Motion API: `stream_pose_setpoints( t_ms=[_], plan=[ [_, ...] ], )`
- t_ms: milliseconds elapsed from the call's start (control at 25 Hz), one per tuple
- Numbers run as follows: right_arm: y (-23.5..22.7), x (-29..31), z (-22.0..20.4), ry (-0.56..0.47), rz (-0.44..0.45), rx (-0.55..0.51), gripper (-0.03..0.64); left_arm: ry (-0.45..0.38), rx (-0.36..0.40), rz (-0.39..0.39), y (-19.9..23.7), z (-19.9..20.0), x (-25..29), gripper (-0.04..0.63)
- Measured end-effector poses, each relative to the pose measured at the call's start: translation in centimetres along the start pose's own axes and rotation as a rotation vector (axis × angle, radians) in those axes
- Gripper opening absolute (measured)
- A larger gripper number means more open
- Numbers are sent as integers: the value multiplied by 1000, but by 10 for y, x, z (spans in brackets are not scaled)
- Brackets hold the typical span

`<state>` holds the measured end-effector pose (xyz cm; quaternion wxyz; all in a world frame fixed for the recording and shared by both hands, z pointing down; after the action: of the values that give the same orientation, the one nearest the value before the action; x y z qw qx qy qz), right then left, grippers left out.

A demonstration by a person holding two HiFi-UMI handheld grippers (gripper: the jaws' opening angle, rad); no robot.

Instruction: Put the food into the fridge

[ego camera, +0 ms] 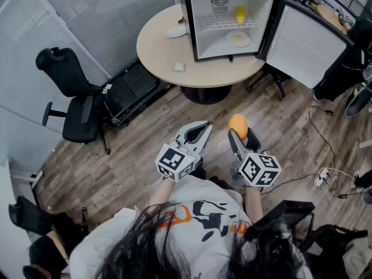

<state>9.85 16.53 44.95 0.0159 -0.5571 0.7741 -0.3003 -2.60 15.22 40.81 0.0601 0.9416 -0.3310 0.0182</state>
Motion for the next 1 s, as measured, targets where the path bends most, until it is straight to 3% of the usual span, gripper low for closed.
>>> stream_pose_setpoints(
  t_ms=[1000],
  plan=[
    [-28, 1, 6, 3, 3, -8, 304, 51, 34, -23, -15, -9, 25, 11]
  ],
)
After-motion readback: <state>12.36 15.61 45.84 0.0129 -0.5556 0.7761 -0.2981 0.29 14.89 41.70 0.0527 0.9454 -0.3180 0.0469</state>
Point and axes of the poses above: the fingertips, and each gripper's own axes: x forward along the fingers, y to its left, z out of its top, the point moved 2 cm from there along -x, backward along the fingers, and after that the axes turned 1 degree about -z, right-handed, at the moved point
